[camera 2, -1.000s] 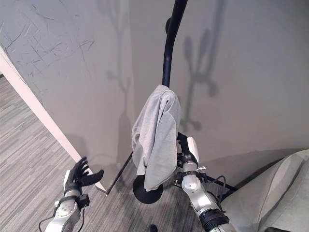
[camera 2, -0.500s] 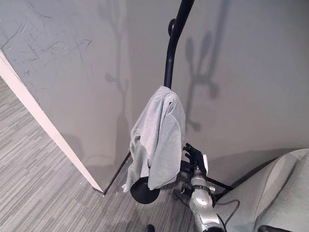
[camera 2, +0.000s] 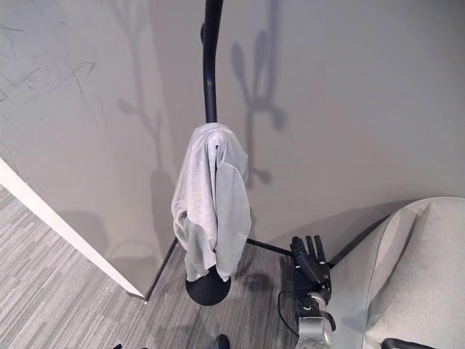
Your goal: Hang the clothes on the sofa on the clothes rack.
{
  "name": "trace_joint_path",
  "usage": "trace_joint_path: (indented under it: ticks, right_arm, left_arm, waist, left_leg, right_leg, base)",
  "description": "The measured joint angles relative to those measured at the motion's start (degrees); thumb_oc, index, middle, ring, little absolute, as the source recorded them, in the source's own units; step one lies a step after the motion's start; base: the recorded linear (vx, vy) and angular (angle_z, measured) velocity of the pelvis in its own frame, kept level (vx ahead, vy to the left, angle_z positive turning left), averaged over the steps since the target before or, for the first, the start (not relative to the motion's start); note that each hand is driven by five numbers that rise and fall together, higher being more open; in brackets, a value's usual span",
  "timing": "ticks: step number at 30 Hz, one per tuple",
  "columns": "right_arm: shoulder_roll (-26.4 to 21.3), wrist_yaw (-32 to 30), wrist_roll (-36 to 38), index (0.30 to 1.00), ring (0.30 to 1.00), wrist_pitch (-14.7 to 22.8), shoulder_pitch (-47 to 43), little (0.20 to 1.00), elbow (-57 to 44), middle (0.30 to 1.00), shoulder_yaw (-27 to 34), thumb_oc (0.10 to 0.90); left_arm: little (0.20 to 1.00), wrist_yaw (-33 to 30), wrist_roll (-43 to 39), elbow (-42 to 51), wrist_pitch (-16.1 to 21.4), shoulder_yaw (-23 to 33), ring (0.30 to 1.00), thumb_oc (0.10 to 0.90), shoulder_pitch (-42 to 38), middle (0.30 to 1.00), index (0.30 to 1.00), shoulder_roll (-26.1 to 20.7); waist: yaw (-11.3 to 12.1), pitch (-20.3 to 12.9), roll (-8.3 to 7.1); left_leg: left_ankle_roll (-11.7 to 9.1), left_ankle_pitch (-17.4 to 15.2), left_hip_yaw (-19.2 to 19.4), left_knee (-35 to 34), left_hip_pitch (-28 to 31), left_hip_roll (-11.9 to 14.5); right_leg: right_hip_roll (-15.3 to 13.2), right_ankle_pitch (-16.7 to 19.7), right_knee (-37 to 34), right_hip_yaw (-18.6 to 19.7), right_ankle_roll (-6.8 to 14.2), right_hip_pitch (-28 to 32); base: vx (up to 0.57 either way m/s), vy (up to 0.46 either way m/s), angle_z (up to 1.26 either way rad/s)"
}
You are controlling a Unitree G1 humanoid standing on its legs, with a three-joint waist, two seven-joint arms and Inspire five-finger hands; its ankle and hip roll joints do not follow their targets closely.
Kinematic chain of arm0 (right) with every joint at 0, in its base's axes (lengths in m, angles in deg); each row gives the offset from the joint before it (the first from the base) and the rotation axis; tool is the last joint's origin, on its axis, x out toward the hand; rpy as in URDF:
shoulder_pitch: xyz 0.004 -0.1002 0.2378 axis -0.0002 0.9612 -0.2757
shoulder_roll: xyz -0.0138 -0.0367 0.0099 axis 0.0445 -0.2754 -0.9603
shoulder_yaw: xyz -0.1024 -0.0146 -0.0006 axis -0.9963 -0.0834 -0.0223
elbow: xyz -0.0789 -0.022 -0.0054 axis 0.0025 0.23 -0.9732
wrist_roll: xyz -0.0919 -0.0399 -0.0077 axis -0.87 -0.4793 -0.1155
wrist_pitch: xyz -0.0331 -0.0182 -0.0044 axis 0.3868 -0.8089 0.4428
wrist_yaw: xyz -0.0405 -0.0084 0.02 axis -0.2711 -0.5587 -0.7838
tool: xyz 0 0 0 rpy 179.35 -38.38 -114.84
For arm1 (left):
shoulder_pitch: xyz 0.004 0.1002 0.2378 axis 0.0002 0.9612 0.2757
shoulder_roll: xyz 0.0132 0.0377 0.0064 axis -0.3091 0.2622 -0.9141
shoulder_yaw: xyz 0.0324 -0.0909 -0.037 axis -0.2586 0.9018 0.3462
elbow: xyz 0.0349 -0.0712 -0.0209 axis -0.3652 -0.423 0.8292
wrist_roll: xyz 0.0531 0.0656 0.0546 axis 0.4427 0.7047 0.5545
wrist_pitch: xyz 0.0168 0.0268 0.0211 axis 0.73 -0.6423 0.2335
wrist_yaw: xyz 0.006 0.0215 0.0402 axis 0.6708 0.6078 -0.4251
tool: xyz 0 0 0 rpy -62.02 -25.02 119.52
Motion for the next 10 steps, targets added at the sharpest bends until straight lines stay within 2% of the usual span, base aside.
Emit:
trace_joint_path:
  ticks: [4,5,7,8,10]
  right_arm:
    - [-0.2,-2.0,-1.2,0.9,0.9,-1.2,-2.1,0.9,18.0,0.9,-1.7,0.8]
    - [-1.0,-4.8,-2.9,0.9,0.9,-3.3,-4.3,0.9,25.7,0.9,-3.1,0.8]
    - [-1.2,-7.9,-5.7,0.9,0.9,-6.1,-6.0,0.9,34.8,0.9,-3.3,0.8]
    - [-1.0,-10.1,-7.6,0.9,0.9,-9.0,-4.8,0.9,37.3,0.9,-3.1,0.8]
    - [-0.7,-10.6,-9.0,0.9,0.9,-11.7,-5.5,0.9,43.9,0.9,-2.8,0.8]
  left_arm:
    - [0.9,1.1,1.0,-0.9,-0.1,-3.6,0.9,0.8,-0.5,0.9,0.9,-0.3]
    - [0.9,1.7,1.5,-1.4,-0.1,-4.6,0.9,0.8,-0.6,0.9,0.9,-0.7]
    - [0.9,2.2,1.8,-1.5,-0.2,-5.8,0.9,0.8,-1.1,0.9,0.9,-0.7]
    - [0.9,2.5,1.9,-1.6,-0.2,-5.8,0.9,0.8,-2.0,0.9,0.9,-0.8]
    - [0.9,2.6,2.1,-2.0,-0.2,-5.7,0.9,0.8,-2.2,0.9,0.9,-0.6]
  waist:
    - [0.1,-1.0,0.47]
    - [0.2,-1.2,0.73]
    - [0.2,-1.3,1.17]
    - [0.3,-1.3,1.53]
    - [0.8,-1.3,1.66]
  left_leg:
    - [0.0,-0.4,0.6,0.0,0.4,0.4]
    - [0.1,-0.4,0.8,0.0,0.6,0.5]
    - [0.1,-0.4,0.8,0.0,0.7,0.5]
    - [0.1,-0.4,0.8,0.0,0.7,0.5]
    - [0.0,-0.4,0.7,0.1,0.9,0.5]
  right_leg:
    - [0.4,-0.2,0.0,0.5,-0.2,0.1]
    - [0.5,-0.2,0.0,0.6,-0.2,0.3]
    - [0.5,0.0,0.0,0.6,-0.1,0.5]
    - [0.4,-0.1,0.0,0.5,-0.1,0.4]
    - [0.4,-0.1,0.0,0.3,-0.1,1.0]
  base:
    - [0.01,0.021,-0.07]
    - [0.0,0.008,-0.07]
    - [0.0,0.007,-0.02]
    - [0.0,0.0,0.0]
    - [0.01,0.009,0.04]
